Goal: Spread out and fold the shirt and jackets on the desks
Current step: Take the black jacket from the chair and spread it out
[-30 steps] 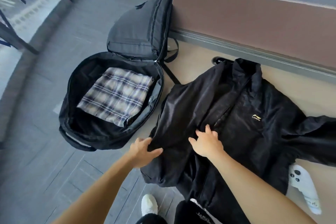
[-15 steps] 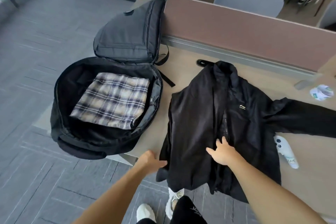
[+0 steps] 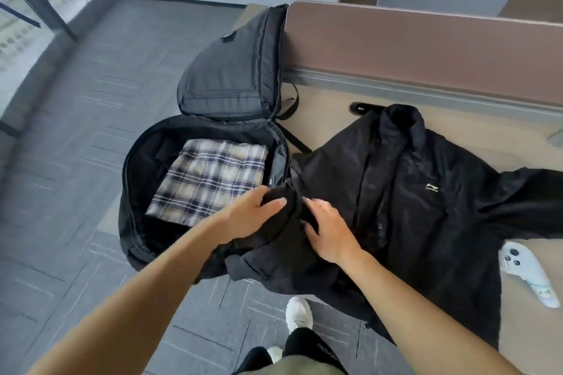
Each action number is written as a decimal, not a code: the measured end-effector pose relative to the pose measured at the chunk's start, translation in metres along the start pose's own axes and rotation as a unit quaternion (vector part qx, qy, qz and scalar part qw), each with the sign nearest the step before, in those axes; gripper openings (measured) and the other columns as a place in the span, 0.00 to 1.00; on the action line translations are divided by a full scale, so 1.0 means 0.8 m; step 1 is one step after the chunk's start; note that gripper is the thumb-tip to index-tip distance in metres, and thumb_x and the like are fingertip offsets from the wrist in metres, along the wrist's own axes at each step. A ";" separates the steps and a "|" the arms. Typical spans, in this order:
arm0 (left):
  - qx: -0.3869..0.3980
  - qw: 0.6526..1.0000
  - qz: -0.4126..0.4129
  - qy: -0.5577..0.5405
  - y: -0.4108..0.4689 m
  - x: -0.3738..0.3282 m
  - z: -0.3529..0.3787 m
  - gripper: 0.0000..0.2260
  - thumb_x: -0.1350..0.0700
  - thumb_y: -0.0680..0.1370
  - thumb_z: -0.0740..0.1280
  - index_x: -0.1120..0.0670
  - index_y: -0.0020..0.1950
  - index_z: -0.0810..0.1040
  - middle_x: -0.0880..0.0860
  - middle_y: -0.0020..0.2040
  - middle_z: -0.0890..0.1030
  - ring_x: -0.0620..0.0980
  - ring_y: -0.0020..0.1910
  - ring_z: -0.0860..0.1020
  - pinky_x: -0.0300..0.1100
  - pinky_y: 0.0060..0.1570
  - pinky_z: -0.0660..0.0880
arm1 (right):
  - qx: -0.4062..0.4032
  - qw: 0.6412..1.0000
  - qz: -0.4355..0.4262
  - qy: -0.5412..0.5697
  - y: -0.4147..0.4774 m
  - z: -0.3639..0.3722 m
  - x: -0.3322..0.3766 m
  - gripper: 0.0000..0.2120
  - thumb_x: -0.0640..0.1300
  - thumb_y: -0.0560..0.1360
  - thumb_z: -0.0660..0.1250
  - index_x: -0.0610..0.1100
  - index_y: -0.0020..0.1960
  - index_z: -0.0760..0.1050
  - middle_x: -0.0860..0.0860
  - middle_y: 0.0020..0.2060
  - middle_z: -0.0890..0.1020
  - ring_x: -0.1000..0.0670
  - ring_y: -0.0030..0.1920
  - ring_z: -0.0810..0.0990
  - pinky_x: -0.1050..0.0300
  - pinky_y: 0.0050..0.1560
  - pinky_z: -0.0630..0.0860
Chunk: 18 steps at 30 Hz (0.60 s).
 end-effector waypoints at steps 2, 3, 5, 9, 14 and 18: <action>0.032 0.999 -0.010 0.016 0.001 -0.013 -0.024 0.20 0.39 0.78 0.67 0.55 0.56 0.78 0.57 0.52 0.83 0.56 0.51 0.82 0.49 0.52 0.78 | 0.076 0.995 0.063 -0.032 0.006 0.038 -0.017 0.30 0.61 0.82 0.55 0.51 0.79 0.59 0.48 0.78 0.61 0.43 0.77 0.60 0.47 0.74 0.61; 0.050 0.998 -0.021 0.034 0.001 -0.012 -0.031 0.23 0.35 0.76 0.67 0.53 0.57 0.78 0.55 0.52 0.83 0.55 0.52 0.82 0.48 0.54 0.78 | 0.108 0.988 0.094 -0.050 0.004 0.054 -0.030 0.30 0.62 0.82 0.54 0.52 0.80 0.58 0.47 0.79 0.58 0.43 0.78 0.57 0.47 0.75 0.59; 0.078 0.994 -0.042 0.068 -0.004 -0.006 -0.041 0.28 0.30 0.72 0.67 0.51 0.60 0.76 0.48 0.56 0.82 0.49 0.55 0.80 0.47 0.57 0.77 | 0.154 0.976 0.140 -0.069 -0.006 0.078 -0.054 0.30 0.65 0.81 0.51 0.55 0.80 0.54 0.47 0.81 0.52 0.44 0.80 0.51 0.47 0.78 0.55; 0.091 0.992 -0.088 -0.017 -0.007 0.017 -0.062 0.14 0.45 0.77 0.71 0.51 0.58 0.79 0.50 0.54 0.83 0.48 0.51 0.83 0.44 0.49 0.81 | 0.175 0.967 0.155 -0.095 -0.032 0.101 -0.079 0.29 0.64 0.82 0.45 0.59 0.81 0.46 0.53 0.81 0.39 0.46 0.80 0.38 0.44 0.79 0.44; 0.145 0.981 -0.131 -0.005 -0.014 0.064 -0.049 0.07 0.46 0.80 0.68 0.45 0.54 0.73 0.44 0.51 0.77 0.43 0.46 0.77 0.35 0.39 0.74 | 0.146 0.969 0.178 -0.089 -0.045 0.088 -0.097 0.27 0.58 0.84 0.53 0.57 0.80 0.52 0.52 0.80 0.38 0.47 0.80 0.36 0.48 0.79 0.51; 0.188 0.976 -0.111 0.023 -0.023 0.110 -0.033 0.09 0.45 0.79 0.69 0.49 0.54 0.76 0.56 0.53 0.82 0.52 0.49 0.83 0.46 0.50 0.81 | 0.046 0.962 0.253 -0.095 -0.056 0.064 -0.095 0.13 0.48 0.81 0.62 0.54 0.64 0.74 0.48 0.77 0.59 0.40 0.77 0.55 0.44 0.72 0.63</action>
Point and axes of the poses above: each hand's wrist, its own y-axis towards the middle knuckle, its own z-axis out of the palm, x = y × z, the point moved 10 cm from there along y, towards the middle knuckle
